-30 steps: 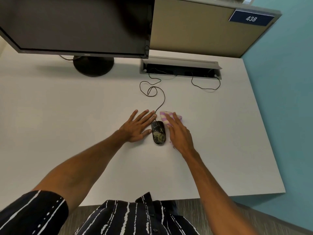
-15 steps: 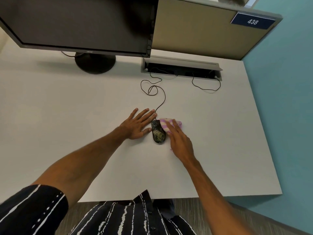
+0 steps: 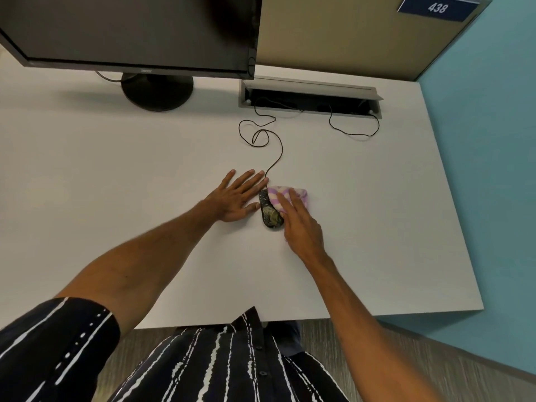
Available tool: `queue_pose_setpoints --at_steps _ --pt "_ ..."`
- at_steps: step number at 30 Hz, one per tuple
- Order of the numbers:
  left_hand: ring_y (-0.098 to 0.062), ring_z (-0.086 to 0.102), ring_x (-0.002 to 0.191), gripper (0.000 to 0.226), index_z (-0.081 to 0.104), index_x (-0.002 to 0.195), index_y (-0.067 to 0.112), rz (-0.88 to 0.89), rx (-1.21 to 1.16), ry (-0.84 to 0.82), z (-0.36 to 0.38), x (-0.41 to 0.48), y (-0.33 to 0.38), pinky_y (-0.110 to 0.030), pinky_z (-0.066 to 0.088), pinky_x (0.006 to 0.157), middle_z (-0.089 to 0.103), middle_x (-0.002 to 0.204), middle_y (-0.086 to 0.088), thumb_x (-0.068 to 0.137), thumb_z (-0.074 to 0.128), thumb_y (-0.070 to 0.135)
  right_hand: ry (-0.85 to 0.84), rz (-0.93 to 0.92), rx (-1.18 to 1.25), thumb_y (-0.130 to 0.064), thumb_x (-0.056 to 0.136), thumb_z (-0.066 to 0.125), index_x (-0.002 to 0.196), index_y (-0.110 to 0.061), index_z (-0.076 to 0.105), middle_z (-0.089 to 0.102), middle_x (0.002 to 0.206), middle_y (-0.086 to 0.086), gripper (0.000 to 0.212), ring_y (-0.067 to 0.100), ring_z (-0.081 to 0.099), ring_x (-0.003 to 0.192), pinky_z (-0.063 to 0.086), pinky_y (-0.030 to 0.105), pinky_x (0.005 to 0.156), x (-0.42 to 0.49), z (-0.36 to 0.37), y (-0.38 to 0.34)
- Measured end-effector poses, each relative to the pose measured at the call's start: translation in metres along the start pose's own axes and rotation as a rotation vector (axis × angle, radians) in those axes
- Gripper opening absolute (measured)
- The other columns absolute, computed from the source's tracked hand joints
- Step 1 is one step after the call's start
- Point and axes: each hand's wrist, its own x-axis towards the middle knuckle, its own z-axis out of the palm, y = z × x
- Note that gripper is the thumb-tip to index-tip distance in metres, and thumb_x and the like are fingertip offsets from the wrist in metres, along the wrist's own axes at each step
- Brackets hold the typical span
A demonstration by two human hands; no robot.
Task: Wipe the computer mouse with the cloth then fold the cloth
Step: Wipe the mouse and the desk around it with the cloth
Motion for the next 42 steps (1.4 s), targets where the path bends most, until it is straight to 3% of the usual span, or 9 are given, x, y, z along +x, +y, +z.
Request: queue_pose_setpoints --at_steps 7,13,16,20,25,28,34,39,42 --pt "-0.017 -0.016 0.173 0.073 -0.018 0.177 0.032 0.013 -0.031 -0.034 0.0 0.003 -0.002 -0.055 -0.006 0.139 -0.021 0.184 0.008 0.119 0.018 0.059 0.138 0.012 0.09 -0.02 0.11 0.047 0.162 -0.041 0.032 0.028 0.172 -0.008 0.058 0.028 0.051 0.145 0.057 0.053 0.094 0.022 -0.025 0.001" --pt "-0.018 -0.018 0.173 0.074 -0.017 0.177 0.029 0.014 -0.023 -0.049 0.0 0.005 -0.003 -0.055 -0.007 0.139 -0.024 0.184 0.006 0.119 0.017 0.059 -0.095 -0.033 -0.006 -0.014 0.106 0.054 0.162 -0.038 0.032 0.022 0.174 -0.004 0.065 0.034 0.046 0.147 0.053 0.057 0.102 0.039 -0.019 -0.007" --pt "-0.019 -0.019 0.172 0.075 -0.018 0.177 0.028 0.018 -0.036 -0.06 0.0 0.006 -0.003 -0.056 -0.007 0.139 -0.024 0.184 0.005 0.119 0.017 0.059 -0.031 -0.039 -0.002 -0.011 0.104 0.056 0.164 -0.035 0.028 0.021 0.174 -0.004 0.071 0.033 0.047 0.146 0.059 0.057 0.093 0.019 -0.002 -0.002" --pt "-0.018 -0.019 0.172 0.074 -0.019 0.176 0.032 0.018 -0.056 -0.053 0.001 0.006 -0.004 -0.055 -0.008 0.139 -0.024 0.184 0.006 0.118 0.017 0.06 0.144 -0.062 0.032 -0.007 0.102 0.056 0.161 -0.042 0.031 0.033 0.17 -0.011 0.072 0.028 0.065 0.125 0.064 0.043 0.072 -0.011 0.011 0.009" --pt "-0.017 -0.018 0.172 0.073 -0.019 0.176 0.033 0.009 -0.046 -0.049 0.002 0.006 -0.004 -0.055 -0.008 0.139 -0.024 0.184 0.007 0.118 0.016 0.06 0.249 -0.039 0.11 -0.016 0.109 0.047 0.159 -0.046 0.035 0.03 0.169 -0.02 0.059 0.018 0.065 0.126 0.062 0.036 0.067 -0.013 0.004 0.013" --pt "-0.017 -0.019 0.172 0.074 -0.02 0.176 0.033 0.012 -0.046 -0.05 0.002 0.006 -0.005 -0.055 -0.008 0.139 -0.025 0.184 0.008 0.118 0.016 0.061 0.233 -0.016 0.114 -0.018 0.109 0.047 0.161 -0.04 0.036 0.03 0.171 -0.014 0.057 0.022 0.056 0.14 0.063 0.043 0.08 0.007 -0.005 0.005" --pt "-0.019 -0.021 0.172 0.076 -0.02 0.176 0.029 0.011 -0.026 -0.065 0.003 0.008 -0.004 -0.056 -0.008 0.139 -0.026 0.184 0.005 0.118 0.015 0.061 -0.024 -0.01 0.037 -0.01 0.105 0.054 0.165 -0.034 0.027 0.019 0.175 -0.006 0.07 0.028 0.041 0.152 0.055 0.055 0.103 0.023 -0.005 -0.002" --pt "-0.019 -0.02 0.172 0.075 -0.019 0.176 0.032 0.013 -0.053 -0.056 0.003 0.007 -0.004 -0.056 -0.009 0.139 -0.024 0.184 0.005 0.118 0.017 0.061 0.047 -0.052 -0.034 -0.006 0.106 0.05 0.166 -0.035 0.024 0.023 0.174 -0.009 0.072 0.021 0.038 0.155 0.063 0.046 0.083 -0.013 0.005 0.007" --pt "-0.019 -0.019 0.172 0.075 -0.019 0.176 0.031 0.013 -0.042 -0.043 0.003 0.006 -0.004 -0.056 -0.009 0.139 -0.024 0.184 0.005 0.118 0.017 0.061 0.086 -0.025 0.013 -0.01 0.108 0.048 0.164 -0.04 0.028 0.03 0.171 -0.014 0.066 0.021 0.054 0.143 0.063 0.045 0.081 -0.03 0.005 0.019"
